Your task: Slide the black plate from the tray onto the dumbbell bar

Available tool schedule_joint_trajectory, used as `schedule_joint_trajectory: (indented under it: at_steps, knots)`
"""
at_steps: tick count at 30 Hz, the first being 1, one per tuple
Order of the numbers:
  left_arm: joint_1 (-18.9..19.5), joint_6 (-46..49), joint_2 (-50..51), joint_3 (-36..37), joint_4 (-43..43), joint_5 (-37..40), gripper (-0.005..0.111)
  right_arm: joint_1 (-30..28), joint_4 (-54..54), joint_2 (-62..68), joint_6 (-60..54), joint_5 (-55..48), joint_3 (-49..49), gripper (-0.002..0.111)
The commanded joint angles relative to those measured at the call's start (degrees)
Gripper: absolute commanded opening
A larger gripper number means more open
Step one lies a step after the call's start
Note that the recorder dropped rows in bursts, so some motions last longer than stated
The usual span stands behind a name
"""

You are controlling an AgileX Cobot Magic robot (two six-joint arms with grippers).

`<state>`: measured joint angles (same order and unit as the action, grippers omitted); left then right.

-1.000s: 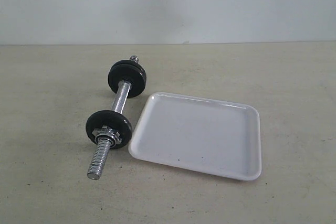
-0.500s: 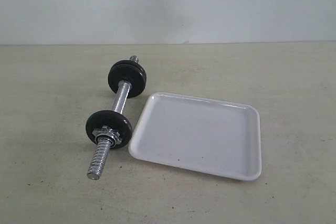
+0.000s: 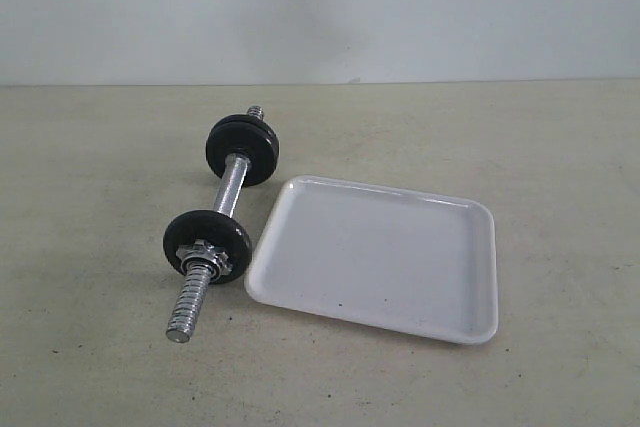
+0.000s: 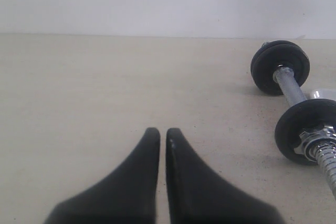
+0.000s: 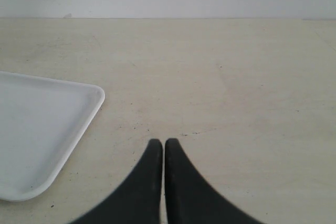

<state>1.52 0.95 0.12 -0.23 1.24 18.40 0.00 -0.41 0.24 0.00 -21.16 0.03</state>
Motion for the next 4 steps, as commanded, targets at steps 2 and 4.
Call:
schedule_joint_trajectory:
  at_steps: [2, 4]
  knots:
    - [-0.2, 0.2, -0.1, 0.2, 0.3, -0.3, 0.004, 0.0, -0.1, -0.2, 0.0, 0.6, 0.0, 0.0]
    - [-0.2, 0.2, -0.1, 0.2, 0.3, -0.3, 0.004, 0.0, -0.1, -0.2, 0.0, 0.6, 0.0, 0.0]
